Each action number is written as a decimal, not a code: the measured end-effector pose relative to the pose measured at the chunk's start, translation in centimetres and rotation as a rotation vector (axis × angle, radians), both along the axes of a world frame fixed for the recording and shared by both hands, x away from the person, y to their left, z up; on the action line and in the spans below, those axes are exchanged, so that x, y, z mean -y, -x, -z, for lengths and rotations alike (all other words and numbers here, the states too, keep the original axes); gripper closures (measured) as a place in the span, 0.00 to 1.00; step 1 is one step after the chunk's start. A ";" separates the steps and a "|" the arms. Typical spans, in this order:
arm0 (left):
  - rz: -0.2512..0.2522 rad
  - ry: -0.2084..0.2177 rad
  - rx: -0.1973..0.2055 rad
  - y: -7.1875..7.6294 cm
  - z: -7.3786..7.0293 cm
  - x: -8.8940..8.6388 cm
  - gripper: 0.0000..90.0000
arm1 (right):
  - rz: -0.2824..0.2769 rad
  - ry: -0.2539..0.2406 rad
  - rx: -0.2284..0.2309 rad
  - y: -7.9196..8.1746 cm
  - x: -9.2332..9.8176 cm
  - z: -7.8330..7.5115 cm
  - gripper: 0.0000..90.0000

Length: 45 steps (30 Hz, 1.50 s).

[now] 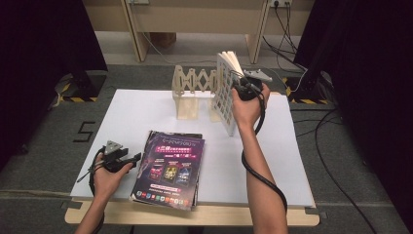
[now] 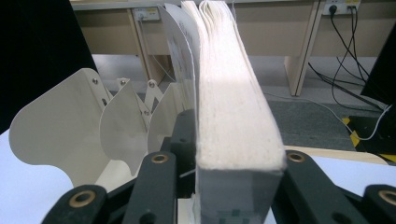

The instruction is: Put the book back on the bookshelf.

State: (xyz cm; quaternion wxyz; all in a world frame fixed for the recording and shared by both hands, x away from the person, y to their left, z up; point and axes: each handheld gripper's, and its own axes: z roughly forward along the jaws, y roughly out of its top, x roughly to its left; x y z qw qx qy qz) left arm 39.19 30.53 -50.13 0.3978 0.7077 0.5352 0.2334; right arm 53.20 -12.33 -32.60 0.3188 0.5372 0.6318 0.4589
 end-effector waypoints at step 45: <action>0.004 0.005 0.004 0.0 0.0 0.0 0.42 | 0.083 -0.050 0.169 -1.5 -1.9 0.0 0.83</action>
